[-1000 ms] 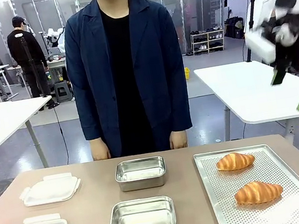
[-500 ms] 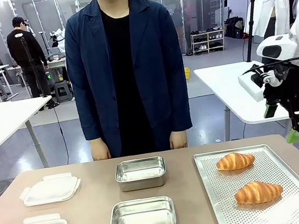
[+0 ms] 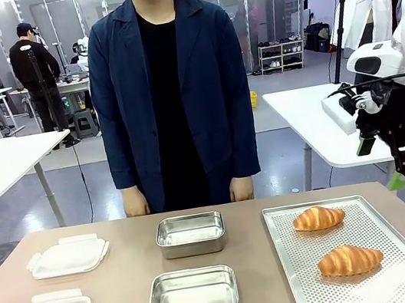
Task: Place the bread into the airtight container.
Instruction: Pick up a Butter Roll and place it into an empty Airtight Container.
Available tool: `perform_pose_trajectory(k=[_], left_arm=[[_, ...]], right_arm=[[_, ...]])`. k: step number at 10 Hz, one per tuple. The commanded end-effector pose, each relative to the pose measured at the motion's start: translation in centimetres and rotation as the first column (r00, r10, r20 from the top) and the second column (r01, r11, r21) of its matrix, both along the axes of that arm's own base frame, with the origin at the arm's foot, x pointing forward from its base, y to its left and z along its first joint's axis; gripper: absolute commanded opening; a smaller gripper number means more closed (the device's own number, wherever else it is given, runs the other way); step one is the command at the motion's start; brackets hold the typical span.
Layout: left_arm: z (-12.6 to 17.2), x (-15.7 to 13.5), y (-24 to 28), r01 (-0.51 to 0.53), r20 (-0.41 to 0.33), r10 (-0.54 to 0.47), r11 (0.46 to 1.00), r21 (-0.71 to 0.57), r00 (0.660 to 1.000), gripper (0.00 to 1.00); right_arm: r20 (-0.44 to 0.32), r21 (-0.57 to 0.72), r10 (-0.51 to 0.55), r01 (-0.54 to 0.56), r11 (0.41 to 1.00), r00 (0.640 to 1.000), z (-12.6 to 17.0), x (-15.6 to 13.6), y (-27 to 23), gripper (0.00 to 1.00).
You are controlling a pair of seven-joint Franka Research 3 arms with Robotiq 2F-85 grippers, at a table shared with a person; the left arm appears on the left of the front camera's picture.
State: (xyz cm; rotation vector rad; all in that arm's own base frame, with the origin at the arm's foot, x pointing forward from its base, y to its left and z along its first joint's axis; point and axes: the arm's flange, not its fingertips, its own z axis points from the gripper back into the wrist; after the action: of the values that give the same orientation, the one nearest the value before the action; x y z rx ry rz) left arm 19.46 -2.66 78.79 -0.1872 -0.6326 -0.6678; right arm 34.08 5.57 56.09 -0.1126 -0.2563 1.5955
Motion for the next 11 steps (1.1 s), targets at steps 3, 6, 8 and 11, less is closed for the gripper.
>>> perform_pose_trajectory(k=[3, 6, 8, 11], left_arm=[[0.3, 0.0, 0.0, 0.009, 0.005, -0.009, 1.0, 0.011, 1.0, 1.0], [0.3, 0.0, 0.0, 0.009, 0.005, -0.009, 1.0, 0.011, 1.0, 1.0], [0.3, 0.0, 0.0, 0.009, 0.005, -0.009, 1.0, 0.011, 1.0, 1.0], [0.3, 0.0, 0.0, 0.009, 0.005, -0.009, 1.0, 0.011, 1.0, 1.0]], right_arm=[[-0.082, -0.027, 0.004, -0.006, 1.0, 0.997, -6.9, 2.4, 1.8, 1.0], [-0.125, -0.003, -0.024, 0.024, 1.0, 0.992, -11.5, 4.2, 2.3, 1.0], [-0.152, -0.012, -0.023, 0.021, 1.0, 0.988, -14.3, 5.1, 2.5, 1.0], [-0.152, 0.019, 0.0, 0.002, 1.0, 0.988, -18.6, 6.5, 2.3, 1.0]])
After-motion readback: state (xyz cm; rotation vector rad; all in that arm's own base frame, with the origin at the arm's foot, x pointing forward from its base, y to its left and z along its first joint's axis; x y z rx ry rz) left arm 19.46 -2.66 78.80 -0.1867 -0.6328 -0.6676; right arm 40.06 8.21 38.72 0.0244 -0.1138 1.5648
